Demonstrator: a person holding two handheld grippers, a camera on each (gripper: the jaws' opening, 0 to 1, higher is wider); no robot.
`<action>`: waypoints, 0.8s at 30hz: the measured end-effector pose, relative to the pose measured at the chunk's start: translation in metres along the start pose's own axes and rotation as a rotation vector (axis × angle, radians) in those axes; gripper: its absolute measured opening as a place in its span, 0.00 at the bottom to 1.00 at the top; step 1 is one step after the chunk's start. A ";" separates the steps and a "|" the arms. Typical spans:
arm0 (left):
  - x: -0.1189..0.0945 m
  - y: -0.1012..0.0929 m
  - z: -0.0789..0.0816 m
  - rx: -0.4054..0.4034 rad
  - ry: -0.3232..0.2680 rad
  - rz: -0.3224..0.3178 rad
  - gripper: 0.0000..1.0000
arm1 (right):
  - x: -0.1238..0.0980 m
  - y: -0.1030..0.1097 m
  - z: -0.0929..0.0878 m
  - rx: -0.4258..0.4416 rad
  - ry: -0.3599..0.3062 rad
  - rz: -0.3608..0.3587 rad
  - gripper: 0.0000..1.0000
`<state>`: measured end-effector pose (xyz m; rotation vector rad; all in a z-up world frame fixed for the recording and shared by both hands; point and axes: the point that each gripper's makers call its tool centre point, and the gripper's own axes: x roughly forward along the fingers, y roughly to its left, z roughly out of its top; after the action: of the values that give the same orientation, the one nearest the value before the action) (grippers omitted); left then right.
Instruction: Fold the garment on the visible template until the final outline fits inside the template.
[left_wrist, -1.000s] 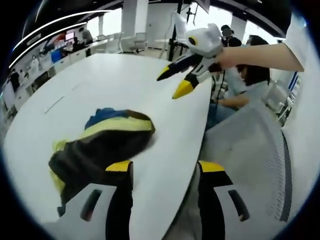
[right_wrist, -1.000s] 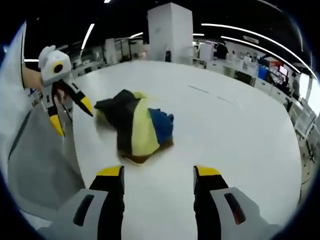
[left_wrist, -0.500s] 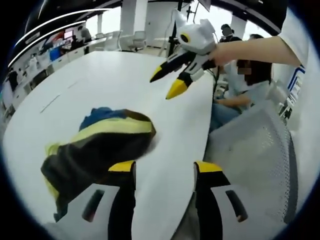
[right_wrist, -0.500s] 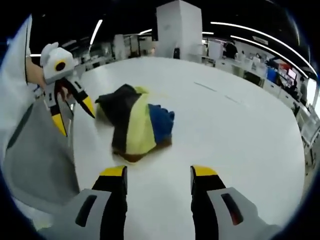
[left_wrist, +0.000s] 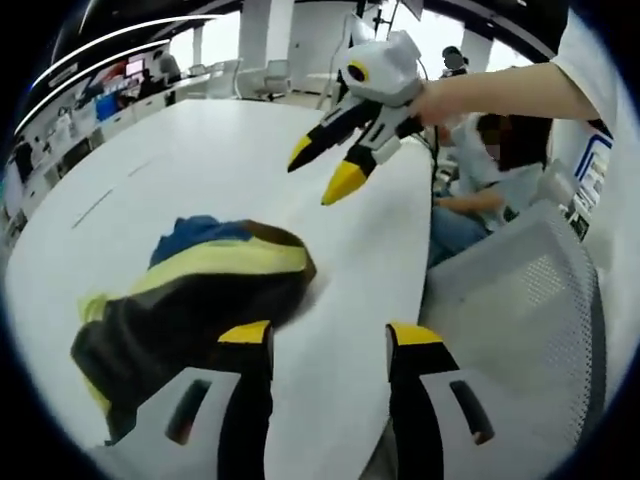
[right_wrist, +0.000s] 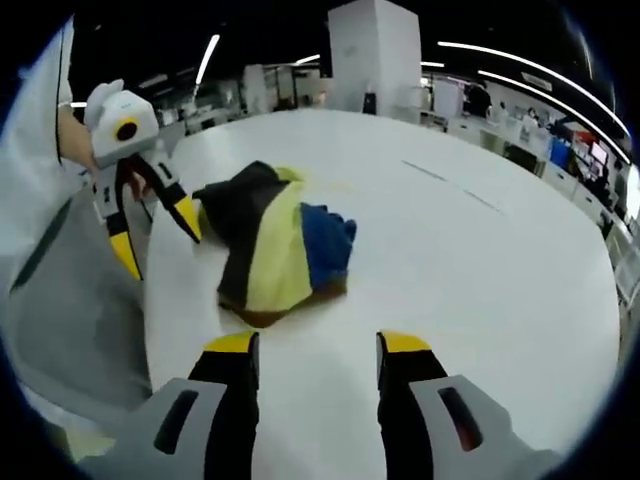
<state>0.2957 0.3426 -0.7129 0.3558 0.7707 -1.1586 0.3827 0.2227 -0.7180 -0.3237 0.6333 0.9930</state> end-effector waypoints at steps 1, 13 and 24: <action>0.001 0.000 0.000 -0.002 -0.002 0.001 0.41 | 0.001 0.000 0.000 -0.004 0.001 0.003 0.46; 0.017 0.006 0.001 0.003 0.001 0.010 0.39 | 0.016 -0.006 -0.003 -0.077 0.023 0.034 0.42; 0.031 0.016 0.005 0.007 -0.010 0.018 0.35 | 0.031 -0.016 -0.007 -0.119 0.031 0.062 0.40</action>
<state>0.3182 0.3244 -0.7335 0.3616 0.7531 -1.1452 0.4061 0.2312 -0.7429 -0.4269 0.6166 1.0893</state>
